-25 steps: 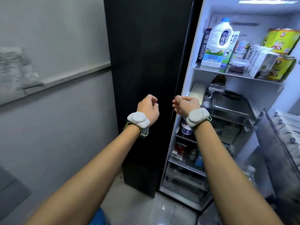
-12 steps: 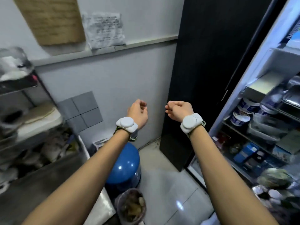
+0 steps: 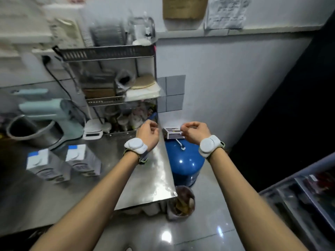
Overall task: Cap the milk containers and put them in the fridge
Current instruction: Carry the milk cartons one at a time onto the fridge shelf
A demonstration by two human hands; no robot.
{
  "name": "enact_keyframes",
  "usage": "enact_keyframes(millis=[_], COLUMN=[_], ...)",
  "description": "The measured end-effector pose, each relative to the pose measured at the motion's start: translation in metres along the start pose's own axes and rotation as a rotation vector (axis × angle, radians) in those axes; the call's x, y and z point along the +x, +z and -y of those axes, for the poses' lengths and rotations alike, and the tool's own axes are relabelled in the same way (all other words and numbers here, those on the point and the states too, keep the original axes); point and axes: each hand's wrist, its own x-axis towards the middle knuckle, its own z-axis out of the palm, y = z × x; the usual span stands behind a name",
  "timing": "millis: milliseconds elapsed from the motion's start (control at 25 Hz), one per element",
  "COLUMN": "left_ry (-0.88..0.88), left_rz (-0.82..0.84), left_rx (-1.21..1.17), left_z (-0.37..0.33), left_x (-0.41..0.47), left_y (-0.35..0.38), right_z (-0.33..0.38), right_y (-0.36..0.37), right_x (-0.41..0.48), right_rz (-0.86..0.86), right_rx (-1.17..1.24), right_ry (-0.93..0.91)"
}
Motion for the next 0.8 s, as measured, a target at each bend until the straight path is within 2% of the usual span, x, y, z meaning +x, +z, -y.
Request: enact_keyframes(millis=[240,440,640,800], left_ry=[-0.151,-0.275,-0.352,-0.407], left_rz=[0.059,0.002,0.063,0.065], left_rx=[0.191,0.258,0.24,0.208], left_z=[0.13,0.225,0.29,0.316], left_x=[-0.014,-0.024,-0.015,-0.004], left_y=[-0.097,-0.169,-0.207,-0.21], right_z=[-0.024,-0.056,-0.087,-0.099], right_y=[0.145,0.26,0.339,0.377], right_x=[-0.006,-0.024,-0.029,-0.024], right_rz=[0.254,0.414,0.444,0.471], right_rx=[-0.039,-0.134,-0.364,-0.49], right_ry=[0.063,0.124,-0.014,-0.097])
